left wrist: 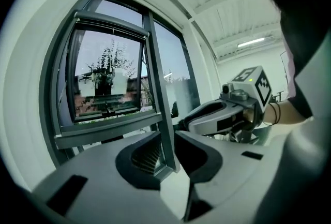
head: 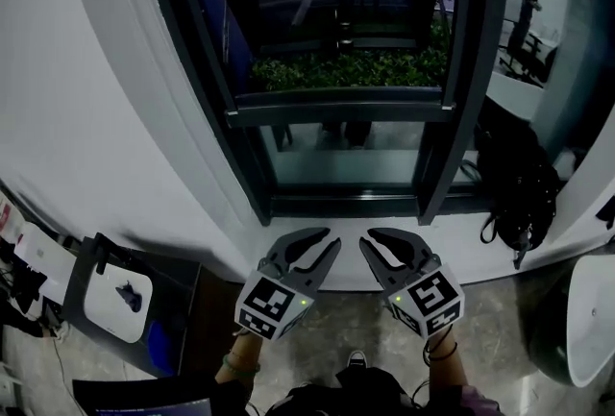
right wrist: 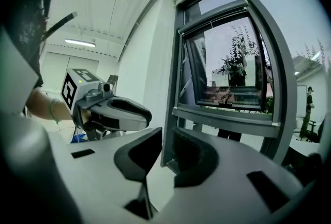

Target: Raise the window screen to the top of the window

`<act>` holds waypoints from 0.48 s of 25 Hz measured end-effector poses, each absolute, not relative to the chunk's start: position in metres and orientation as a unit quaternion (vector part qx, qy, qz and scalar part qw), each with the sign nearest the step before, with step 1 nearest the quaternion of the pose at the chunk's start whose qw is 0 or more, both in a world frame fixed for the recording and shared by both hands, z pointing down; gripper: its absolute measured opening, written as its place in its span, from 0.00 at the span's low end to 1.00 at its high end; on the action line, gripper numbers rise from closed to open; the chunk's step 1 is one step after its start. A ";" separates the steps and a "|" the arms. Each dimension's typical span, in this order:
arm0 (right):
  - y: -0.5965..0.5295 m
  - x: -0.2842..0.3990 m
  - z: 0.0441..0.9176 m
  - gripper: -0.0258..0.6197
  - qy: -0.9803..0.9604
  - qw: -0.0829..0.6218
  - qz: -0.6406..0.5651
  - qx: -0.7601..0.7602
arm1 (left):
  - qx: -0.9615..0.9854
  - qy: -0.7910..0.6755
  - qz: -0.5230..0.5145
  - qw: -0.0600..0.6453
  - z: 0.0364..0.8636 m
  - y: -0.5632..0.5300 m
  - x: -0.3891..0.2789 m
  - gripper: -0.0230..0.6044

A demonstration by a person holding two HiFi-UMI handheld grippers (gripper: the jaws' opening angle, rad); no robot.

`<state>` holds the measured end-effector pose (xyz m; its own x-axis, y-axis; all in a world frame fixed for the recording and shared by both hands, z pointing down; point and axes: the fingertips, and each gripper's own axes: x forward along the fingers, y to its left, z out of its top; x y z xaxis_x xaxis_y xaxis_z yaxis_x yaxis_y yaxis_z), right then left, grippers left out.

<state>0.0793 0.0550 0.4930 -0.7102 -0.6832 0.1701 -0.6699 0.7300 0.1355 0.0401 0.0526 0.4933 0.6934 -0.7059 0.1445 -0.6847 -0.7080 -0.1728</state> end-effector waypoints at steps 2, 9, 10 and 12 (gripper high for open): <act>0.072 0.066 0.498 0.13 -0.922 0.097 -0.020 0.374 | -0.921 0.374 -0.099 0.046 0.496 0.070 0.029 0.16; 0.136 0.008 0.516 0.13 -0.907 0.075 0.017 0.414 | -0.929 0.362 -0.081 0.020 0.506 0.145 -0.029 0.16; 0.147 0.001 0.517 0.13 -0.905 0.070 0.019 0.420 | -0.930 0.358 -0.082 0.016 0.509 0.156 -0.037 0.16; 0.170 -0.010 0.520 0.13 -0.900 0.061 0.027 0.430 | -0.932 0.352 -0.080 0.007 0.517 0.177 -0.050 0.16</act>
